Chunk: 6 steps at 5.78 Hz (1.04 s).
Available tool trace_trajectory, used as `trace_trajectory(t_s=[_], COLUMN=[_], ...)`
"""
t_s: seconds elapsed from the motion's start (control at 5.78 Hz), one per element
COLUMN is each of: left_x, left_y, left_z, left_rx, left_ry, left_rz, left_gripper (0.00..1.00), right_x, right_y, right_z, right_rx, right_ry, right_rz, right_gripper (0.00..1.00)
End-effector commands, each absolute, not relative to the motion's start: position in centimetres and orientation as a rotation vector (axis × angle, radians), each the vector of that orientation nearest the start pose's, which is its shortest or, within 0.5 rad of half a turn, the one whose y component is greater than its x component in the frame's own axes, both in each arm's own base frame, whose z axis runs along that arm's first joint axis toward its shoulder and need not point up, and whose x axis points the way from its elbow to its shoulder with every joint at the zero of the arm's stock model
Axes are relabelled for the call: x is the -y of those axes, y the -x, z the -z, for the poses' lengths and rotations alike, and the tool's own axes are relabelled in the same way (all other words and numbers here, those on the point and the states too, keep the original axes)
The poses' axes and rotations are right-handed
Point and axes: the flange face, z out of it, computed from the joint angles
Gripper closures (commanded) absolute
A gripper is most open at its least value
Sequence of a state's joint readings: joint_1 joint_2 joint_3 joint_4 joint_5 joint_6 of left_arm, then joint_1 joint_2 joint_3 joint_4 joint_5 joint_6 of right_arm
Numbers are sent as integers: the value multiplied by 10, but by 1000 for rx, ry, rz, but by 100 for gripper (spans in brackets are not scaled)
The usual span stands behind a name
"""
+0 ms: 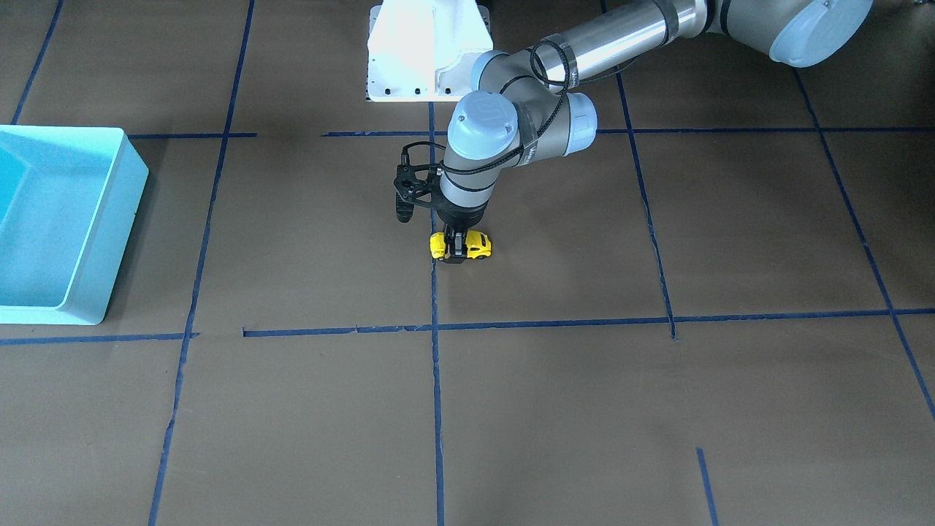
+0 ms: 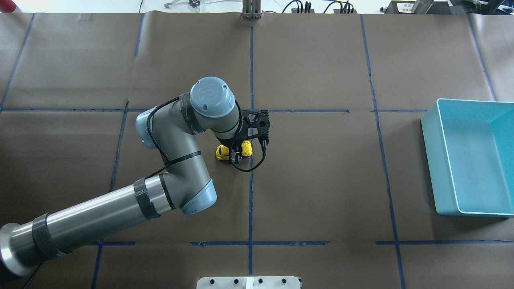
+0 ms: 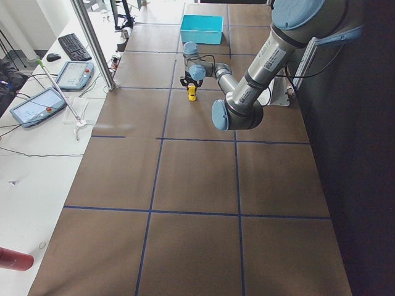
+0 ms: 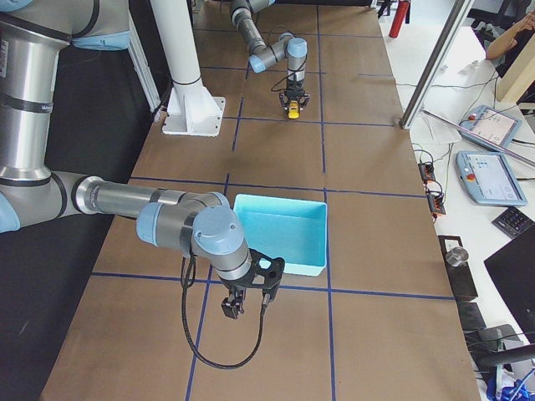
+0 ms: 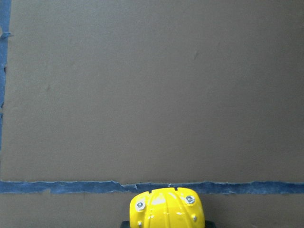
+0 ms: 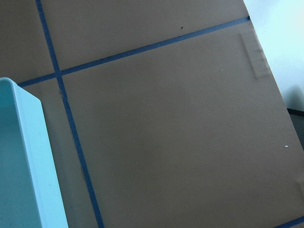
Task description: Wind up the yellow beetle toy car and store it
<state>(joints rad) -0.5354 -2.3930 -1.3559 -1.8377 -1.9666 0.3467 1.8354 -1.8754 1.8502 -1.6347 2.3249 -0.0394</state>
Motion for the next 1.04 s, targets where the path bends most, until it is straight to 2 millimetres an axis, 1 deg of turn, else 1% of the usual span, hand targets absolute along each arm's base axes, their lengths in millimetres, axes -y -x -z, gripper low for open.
trace_trajectory(t_s=[0.0, 0.17, 0.35, 0.52, 0.86], left_x=[473, 470, 469, 468, 466], left_y=[-600, -596, -590, -584, -578], left_z=[-222, -230, -235, -241, -253], left_rx=[-713, -717, -725, -726, -745], left_ry=[-751, -746, -742, -739, -732], left_rz=[-1439, -1443, -1444, -1442, -1445], left_gripper=[100, 100, 100, 100, 100], right_x=[313, 317, 334, 350, 348], right_y=[-149, -139, -121, -113, -112], right_z=[-673, -674, -664, -657, -662], right_rx=[783, 785, 773, 745, 744], right_ry=[-25, -12, -17, -22, -8], right_rz=[-173, -140, -67, -25, -28], right_gripper=[0, 0, 0, 0, 0])
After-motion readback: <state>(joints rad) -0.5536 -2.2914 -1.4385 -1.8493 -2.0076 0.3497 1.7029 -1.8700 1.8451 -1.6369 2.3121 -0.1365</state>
